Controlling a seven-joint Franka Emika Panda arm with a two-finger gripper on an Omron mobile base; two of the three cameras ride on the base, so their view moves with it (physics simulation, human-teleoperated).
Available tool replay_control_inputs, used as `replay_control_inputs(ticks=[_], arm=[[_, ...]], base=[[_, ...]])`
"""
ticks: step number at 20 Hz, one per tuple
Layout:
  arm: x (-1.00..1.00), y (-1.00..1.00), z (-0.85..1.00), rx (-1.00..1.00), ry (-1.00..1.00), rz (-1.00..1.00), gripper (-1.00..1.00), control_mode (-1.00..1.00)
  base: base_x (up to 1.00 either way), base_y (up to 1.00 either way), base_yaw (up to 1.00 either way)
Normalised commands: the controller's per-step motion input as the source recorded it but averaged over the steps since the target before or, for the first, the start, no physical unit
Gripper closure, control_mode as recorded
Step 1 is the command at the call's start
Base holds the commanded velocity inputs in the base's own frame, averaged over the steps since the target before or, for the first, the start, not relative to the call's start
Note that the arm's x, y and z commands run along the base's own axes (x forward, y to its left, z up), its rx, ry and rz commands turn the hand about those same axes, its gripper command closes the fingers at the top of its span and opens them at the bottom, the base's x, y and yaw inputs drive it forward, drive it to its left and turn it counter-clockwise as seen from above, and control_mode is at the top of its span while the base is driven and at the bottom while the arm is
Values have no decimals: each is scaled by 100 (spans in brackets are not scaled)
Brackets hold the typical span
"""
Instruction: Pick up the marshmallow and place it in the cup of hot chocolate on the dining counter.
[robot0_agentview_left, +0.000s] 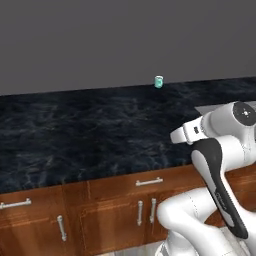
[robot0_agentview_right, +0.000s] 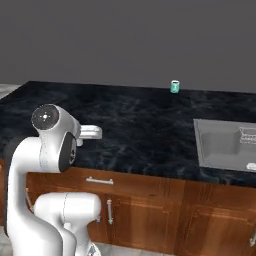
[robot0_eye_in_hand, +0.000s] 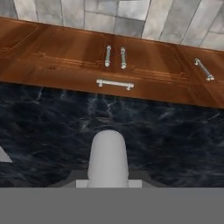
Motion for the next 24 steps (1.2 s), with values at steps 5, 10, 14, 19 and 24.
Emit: replay_control_inputs(ticks=[5,10,14,19,24], arm=[[0,0,0,0,0,0,100,100],[0,0,0,0,0,0,100,100],[0,0,0,0,0,0,100,100],[0,0,0,0,0,0,100,100],[0,0,0,0,0,0,100,100]], base=[[2,100,1],[0,100,0],[0,100,0],[0,100,0],[0,100,0]])
